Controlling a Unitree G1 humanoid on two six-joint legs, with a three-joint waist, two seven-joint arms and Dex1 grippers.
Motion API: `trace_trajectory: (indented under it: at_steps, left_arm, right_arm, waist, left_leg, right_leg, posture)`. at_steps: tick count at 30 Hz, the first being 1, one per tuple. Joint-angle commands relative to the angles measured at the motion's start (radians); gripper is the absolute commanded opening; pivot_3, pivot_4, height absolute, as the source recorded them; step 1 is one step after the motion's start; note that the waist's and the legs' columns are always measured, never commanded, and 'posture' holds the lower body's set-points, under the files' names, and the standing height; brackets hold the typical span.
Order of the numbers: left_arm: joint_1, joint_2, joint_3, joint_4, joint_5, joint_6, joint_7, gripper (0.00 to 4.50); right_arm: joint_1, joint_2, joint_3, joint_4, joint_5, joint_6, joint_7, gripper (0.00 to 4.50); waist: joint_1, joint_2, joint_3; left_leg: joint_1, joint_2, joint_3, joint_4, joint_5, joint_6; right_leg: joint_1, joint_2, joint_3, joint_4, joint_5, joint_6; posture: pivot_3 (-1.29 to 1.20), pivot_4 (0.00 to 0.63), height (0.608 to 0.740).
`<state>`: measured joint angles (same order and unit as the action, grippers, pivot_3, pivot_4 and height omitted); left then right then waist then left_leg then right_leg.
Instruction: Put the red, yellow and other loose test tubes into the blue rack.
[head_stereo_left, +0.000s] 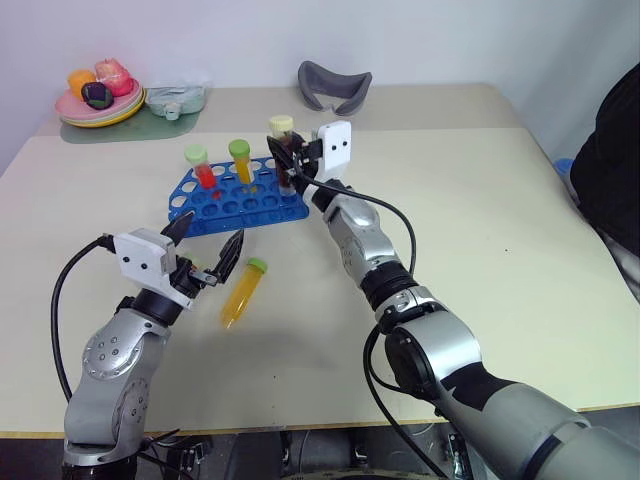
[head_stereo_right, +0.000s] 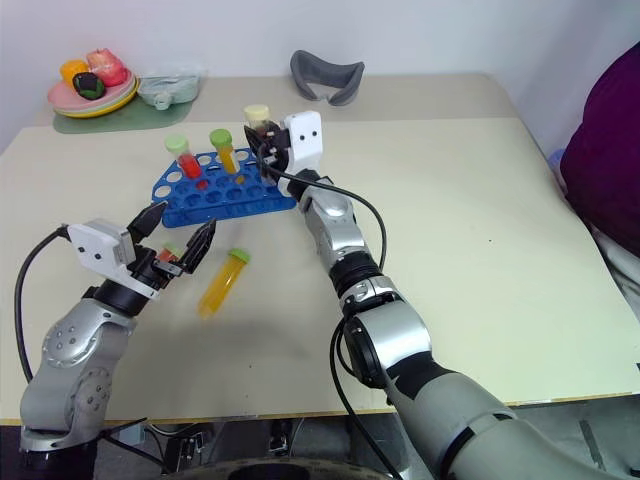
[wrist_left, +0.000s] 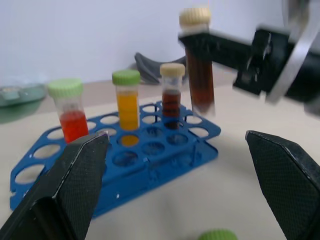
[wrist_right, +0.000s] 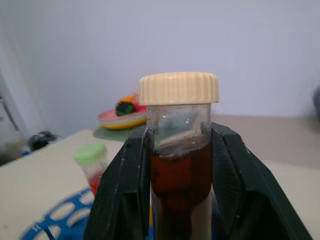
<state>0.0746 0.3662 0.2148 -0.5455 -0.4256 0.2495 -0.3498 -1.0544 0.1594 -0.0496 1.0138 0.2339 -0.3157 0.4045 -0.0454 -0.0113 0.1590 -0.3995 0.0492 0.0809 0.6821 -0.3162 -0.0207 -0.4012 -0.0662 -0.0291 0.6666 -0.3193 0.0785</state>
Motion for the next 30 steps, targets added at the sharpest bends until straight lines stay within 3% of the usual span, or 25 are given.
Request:
trace_trajectory:
  at_steps: [1, 30]
  left_arm:
    - [-0.01, -0.003, 0.013, -0.036, 0.002, -0.013, 0.012, 4.5]
    - [0.03, -0.012, 0.012, 0.044, -0.001, -0.099, -0.067, 4.5]
  right_arm:
    - [-0.038, 0.019, -0.019, 0.03, -0.011, -0.06, 0.004, 1.46]
    - [-0.09, 0.033, -0.064, 0.195, -0.106, -0.171, -0.103, 1.46]
  waist:
    - [0.0, 0.0, 0.0]
    - [0.001, 0.0, 0.0]
  left_leg:
    - [0.0, 0.0, 0.0, 0.0, 0.0, 0.0]
    - [0.0, 0.0, 0.0, 0.0, 0.0, 0.0]
  right_leg:
    - [0.0, 0.0, 0.0, 0.0, 0.0, 0.0]
    - [0.0, 0.0, 0.0, 0.0, 0.0, 0.0]
  posture:
    - [0.0, 0.15, 0.735]
    - [0.0, 0.15, 0.735]
